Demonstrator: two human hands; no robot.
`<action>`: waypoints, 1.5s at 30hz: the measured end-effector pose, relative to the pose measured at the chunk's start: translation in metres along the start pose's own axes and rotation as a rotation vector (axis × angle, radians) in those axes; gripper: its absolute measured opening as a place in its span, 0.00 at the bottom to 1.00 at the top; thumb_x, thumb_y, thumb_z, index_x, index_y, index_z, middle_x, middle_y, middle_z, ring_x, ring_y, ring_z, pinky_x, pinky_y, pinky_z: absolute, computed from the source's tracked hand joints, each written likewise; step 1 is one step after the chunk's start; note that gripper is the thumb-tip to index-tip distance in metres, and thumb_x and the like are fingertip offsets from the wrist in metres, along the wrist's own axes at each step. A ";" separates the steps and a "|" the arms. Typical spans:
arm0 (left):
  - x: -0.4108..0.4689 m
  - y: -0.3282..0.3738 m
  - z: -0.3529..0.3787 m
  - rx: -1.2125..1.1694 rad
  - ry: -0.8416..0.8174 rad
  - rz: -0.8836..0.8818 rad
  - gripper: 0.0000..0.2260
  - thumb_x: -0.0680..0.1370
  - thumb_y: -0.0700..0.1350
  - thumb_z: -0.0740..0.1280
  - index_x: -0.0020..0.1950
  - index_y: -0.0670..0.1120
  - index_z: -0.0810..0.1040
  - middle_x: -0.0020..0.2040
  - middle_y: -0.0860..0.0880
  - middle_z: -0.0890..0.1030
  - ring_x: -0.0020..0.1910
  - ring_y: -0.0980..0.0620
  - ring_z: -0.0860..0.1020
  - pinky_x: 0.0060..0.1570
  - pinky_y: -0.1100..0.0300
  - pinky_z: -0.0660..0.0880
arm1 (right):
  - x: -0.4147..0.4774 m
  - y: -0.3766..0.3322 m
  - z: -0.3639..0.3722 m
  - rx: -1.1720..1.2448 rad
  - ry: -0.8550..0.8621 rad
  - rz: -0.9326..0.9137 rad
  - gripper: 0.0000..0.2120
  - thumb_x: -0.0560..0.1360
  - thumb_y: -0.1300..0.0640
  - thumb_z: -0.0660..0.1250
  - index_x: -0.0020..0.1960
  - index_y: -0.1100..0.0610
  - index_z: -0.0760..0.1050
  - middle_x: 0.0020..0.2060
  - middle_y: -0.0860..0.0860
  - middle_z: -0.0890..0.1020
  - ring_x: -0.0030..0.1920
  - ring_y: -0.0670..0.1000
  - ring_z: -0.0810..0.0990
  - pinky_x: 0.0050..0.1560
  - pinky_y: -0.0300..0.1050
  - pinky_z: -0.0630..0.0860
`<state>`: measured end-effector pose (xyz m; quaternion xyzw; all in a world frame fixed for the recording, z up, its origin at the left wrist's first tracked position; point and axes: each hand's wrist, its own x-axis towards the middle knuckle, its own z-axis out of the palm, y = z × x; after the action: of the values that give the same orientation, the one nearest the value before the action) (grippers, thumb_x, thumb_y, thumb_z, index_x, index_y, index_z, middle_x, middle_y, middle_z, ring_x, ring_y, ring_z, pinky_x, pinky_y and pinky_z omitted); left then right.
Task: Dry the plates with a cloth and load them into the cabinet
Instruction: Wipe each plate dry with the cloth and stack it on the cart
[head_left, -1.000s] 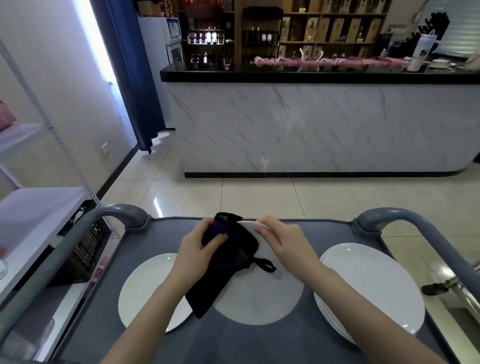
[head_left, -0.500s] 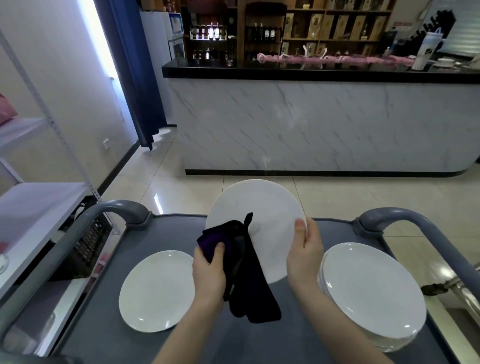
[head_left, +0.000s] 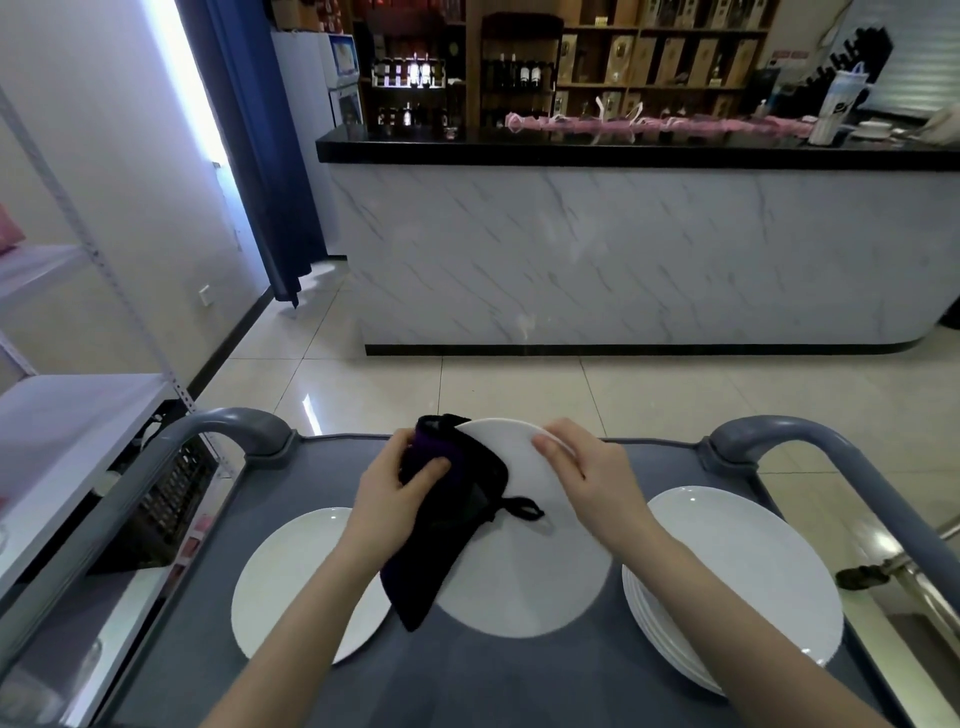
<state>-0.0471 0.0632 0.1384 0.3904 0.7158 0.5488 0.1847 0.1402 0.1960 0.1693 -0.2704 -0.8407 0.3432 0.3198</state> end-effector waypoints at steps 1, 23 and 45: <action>-0.002 -0.003 0.002 -0.057 0.075 -0.035 0.06 0.79 0.44 0.68 0.51 0.55 0.76 0.44 0.58 0.83 0.45 0.59 0.80 0.45 0.64 0.76 | -0.003 -0.002 0.002 0.032 0.071 0.004 0.13 0.82 0.52 0.62 0.41 0.39 0.70 0.32 0.44 0.76 0.33 0.44 0.72 0.36 0.34 0.67; -0.004 0.022 -0.018 0.211 -0.078 0.217 0.14 0.77 0.42 0.69 0.50 0.62 0.72 0.44 0.64 0.80 0.44 0.63 0.78 0.42 0.72 0.71 | 0.024 -0.024 0.008 -0.125 -0.336 -0.091 0.06 0.82 0.46 0.59 0.54 0.44 0.74 0.39 0.47 0.81 0.43 0.48 0.79 0.48 0.49 0.76; -0.024 -0.010 0.008 -0.226 0.246 -0.125 0.05 0.79 0.40 0.68 0.50 0.50 0.77 0.43 0.53 0.83 0.44 0.56 0.81 0.46 0.59 0.75 | -0.004 -0.011 -0.001 0.211 0.233 0.093 0.08 0.82 0.51 0.60 0.45 0.46 0.73 0.35 0.44 0.77 0.35 0.42 0.73 0.37 0.30 0.68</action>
<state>-0.0298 0.0490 0.1226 0.2519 0.6895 0.6569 0.1721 0.1409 0.1864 0.1767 -0.3117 -0.7439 0.4103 0.4256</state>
